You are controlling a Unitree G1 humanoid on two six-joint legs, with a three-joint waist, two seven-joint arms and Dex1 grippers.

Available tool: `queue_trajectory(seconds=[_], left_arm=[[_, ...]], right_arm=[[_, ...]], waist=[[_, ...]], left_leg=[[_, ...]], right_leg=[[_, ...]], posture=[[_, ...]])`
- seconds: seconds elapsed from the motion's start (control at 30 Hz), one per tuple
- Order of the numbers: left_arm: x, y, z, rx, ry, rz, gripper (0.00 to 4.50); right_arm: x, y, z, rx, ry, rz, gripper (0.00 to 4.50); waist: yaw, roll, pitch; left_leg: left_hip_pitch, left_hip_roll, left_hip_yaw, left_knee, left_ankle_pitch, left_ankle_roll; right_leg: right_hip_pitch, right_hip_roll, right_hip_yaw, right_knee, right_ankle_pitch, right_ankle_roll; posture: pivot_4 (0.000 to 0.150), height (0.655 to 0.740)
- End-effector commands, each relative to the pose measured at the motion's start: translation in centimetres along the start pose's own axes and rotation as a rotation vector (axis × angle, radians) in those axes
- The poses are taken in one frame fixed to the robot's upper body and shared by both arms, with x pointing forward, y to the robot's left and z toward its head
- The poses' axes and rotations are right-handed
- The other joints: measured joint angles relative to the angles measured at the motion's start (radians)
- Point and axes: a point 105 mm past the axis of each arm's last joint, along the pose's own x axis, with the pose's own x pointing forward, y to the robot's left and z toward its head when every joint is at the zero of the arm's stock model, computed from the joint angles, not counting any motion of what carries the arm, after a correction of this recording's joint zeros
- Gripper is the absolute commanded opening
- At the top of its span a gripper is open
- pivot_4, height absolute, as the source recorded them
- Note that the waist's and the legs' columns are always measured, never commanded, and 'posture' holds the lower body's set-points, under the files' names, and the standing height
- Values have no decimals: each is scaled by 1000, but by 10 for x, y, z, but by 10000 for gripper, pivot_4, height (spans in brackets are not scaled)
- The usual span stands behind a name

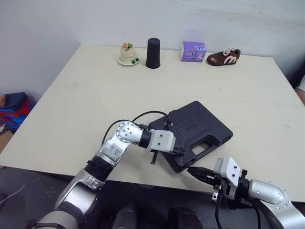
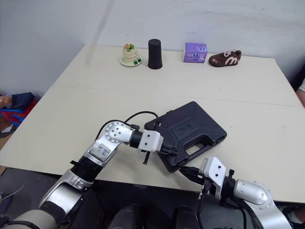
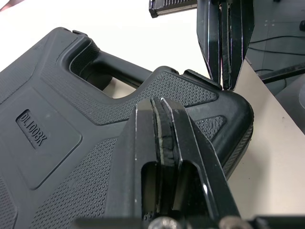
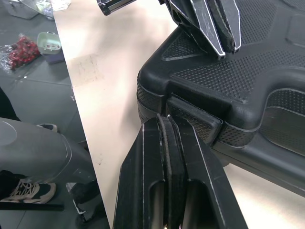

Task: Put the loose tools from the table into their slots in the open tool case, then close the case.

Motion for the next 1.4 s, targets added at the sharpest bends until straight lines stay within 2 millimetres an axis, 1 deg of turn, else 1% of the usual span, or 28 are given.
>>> queue_trajectory(seconds=[0.03, 0.2, 0.43, 0.8, 1.13, 1.3, 1.4], left_arm=[[6, -46, -53, -202, 177, -155, 216], [5, -49, -56, -218, 186, -159, 216], [5, -49, -57, -221, 189, -158, 216], [4, -51, -59, -229, 194, -158, 216], [4, -52, -60, -234, 197, -165, 216], [5, -54, -60, -237, 194, -167, 216], [5, -55, -61, -237, 195, -170, 216]], right_arm=[[1, -11, 22, -59, -71, -29, 0], [-3, -18, 25, -71, -57, -24, 0], [-3, -18, 33, -83, -61, 7, 0], [-5, -22, 29, -80, -35, 8, 0], [-6, -21, 28, -63, -28, 10, 0], [-10, -29, 28, -62, -19, -27, 0], [-9, -28, 28, -63, -21, -19, 0]], waist=[[0, 0, 0], [-2, 0, 0], [0, 0, 0], [1, 0, 0], [2, 0, 0], [2, 0, 0], [2, 0, 0]], left_leg=[[0, 0, 0, 0, 0, 0], [0, 1, 0, -1, 0, 0], [0, 1, 0, -4, 0, -1], [1, 0, 0, -12, 3, -2], [1, 1, 0, -14, 4, -2], [1, 1, 0, -15, 4, -2], [1, 1, 0, -16, 4, -2]], right_leg=[[0, 0, 0, 0, 0, 0], [0, 0, 0, -1, 0, 0], [-1, 0, 0, -3, 0, -1], [-2, 0, 0, -10, 2, -2], [-4, 0, 0, -13, 2, -3], [-4, 0, 0, -15, 3, -3], [-5, 1, 0, -16, 3, -3]], posture=[[1500, 7380], [1500, 7380], [1500, 7380], [1500, 7380], [1500, 7380], [1500, 7380], [1500, 7380]])
